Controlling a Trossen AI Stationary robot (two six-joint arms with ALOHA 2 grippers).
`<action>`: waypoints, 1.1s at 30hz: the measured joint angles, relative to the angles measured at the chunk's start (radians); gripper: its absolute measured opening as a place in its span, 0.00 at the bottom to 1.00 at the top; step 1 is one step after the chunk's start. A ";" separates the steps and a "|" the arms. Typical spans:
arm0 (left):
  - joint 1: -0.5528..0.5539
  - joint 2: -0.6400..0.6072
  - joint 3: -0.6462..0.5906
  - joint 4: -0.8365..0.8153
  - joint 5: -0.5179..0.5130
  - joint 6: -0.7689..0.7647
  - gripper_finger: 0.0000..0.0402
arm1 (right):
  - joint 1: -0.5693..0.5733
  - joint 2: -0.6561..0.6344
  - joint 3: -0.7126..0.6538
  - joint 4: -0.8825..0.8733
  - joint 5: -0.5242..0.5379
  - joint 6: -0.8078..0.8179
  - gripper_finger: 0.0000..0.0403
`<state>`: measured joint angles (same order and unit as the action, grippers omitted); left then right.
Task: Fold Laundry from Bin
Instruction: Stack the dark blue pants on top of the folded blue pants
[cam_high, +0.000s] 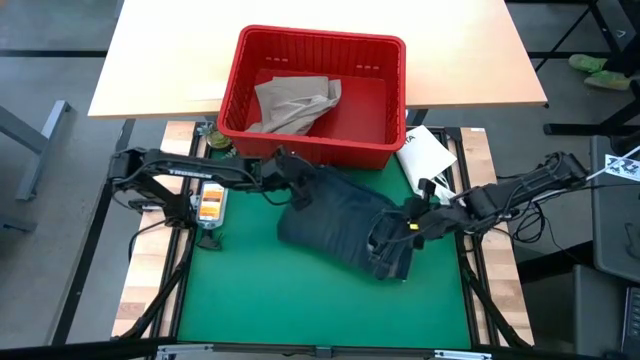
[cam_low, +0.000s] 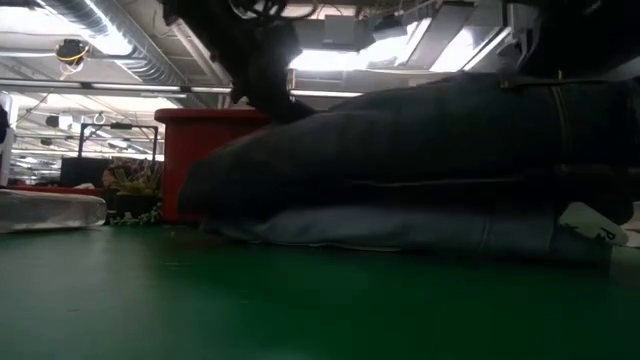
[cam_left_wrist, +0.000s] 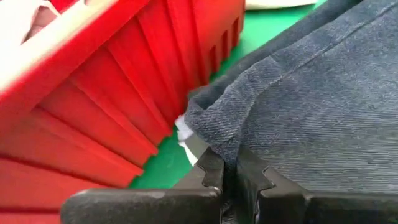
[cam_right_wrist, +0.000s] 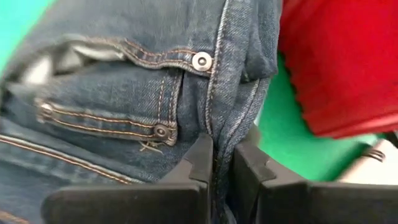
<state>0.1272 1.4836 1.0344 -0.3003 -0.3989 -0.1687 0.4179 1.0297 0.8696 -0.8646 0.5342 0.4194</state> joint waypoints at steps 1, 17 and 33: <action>0.007 0.009 0.000 0.010 -0.003 0.010 0.01 | 0.000 0.013 0.000 -0.015 0.013 0.000 0.08; 0.070 0.182 0.001 0.149 -0.010 0.153 0.11 | 0.000 0.227 0.000 -0.155 0.054 -0.004 0.16; 0.069 0.187 0.000 0.154 -0.048 0.156 0.34 | 0.000 0.270 0.000 -0.264 0.030 0.001 0.53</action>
<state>0.1965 1.6706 1.0344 -0.1459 -0.4464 -0.0132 0.4181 1.2995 0.8696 -1.1284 0.5639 0.4199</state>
